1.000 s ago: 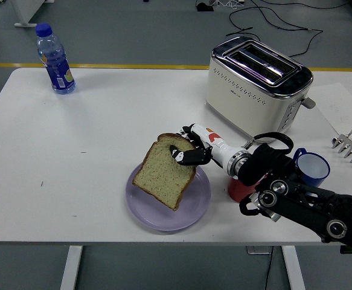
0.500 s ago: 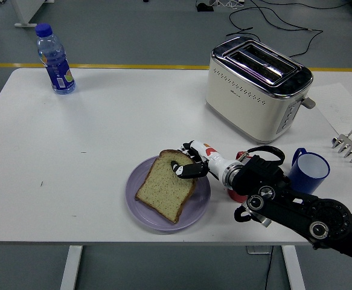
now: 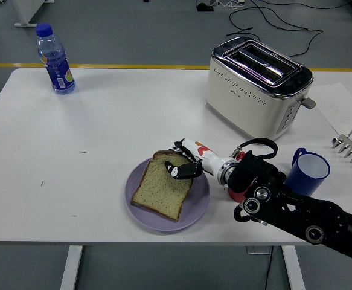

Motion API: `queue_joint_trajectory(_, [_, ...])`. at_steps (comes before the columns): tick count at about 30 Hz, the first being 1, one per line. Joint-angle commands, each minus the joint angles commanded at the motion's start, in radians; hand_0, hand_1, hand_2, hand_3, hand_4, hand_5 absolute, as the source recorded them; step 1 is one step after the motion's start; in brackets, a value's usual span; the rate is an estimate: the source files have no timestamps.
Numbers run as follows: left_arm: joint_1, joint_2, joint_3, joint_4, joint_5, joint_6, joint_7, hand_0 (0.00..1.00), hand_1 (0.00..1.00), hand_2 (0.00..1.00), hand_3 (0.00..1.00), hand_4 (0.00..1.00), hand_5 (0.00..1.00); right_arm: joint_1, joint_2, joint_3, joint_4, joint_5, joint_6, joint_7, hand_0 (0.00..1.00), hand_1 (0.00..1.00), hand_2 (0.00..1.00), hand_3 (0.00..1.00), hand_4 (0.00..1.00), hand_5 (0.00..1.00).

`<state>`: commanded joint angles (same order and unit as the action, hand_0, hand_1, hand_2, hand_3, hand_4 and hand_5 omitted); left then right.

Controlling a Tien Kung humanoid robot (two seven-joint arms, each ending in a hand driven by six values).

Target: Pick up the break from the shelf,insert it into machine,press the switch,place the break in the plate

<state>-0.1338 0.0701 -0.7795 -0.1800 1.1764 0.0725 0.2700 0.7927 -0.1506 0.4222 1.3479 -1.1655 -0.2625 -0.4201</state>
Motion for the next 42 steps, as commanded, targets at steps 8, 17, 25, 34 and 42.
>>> queue_joint_trajectory(8, [0.000,0.000,-0.001,0.000,0.000,0.000,0.000,0.655,0.593,0.595,0.597,0.335,0.945,0.000,-0.005,0.013,0.006,-0.072,0.089,0.003,0.742,0.740,0.736,0.744,0.641,0.168])
queue_joint_trajectory(17, [-0.001,0.001,0.001,0.000,-0.003,0.000,0.000,0.655,0.594,0.596,0.601,0.334,0.944,0.002,-0.009,0.032,0.012,-0.136,0.116,0.024,0.950,0.918,0.961,0.930,0.722,0.274])
queue_joint_trajectory(25, [-0.002,0.001,0.003,0.000,-0.007,0.001,-0.001,0.655,0.594,0.597,0.599,0.331,0.942,-0.003,-0.028,0.079,0.077,-0.172,0.082,0.075,0.966,0.928,0.978,0.946,0.725,0.279])
queue_joint_trajectory(34, [-0.001,0.004,-0.008,0.000,0.004,-0.001,-0.001,0.656,0.594,0.597,0.600,0.328,0.940,0.010,-0.151,0.284,0.327,-0.069,0.114,0.331,0.872,0.805,0.820,0.772,0.637,0.248])
queue_joint_trajectory(42, [0.004,0.004,-0.016,0.000,0.018,-0.005,0.004,0.656,0.594,0.595,0.600,0.326,0.935,0.004,-0.233,0.532,0.379,0.237,0.267,0.526,0.813,0.758,0.767,0.717,0.621,0.229])
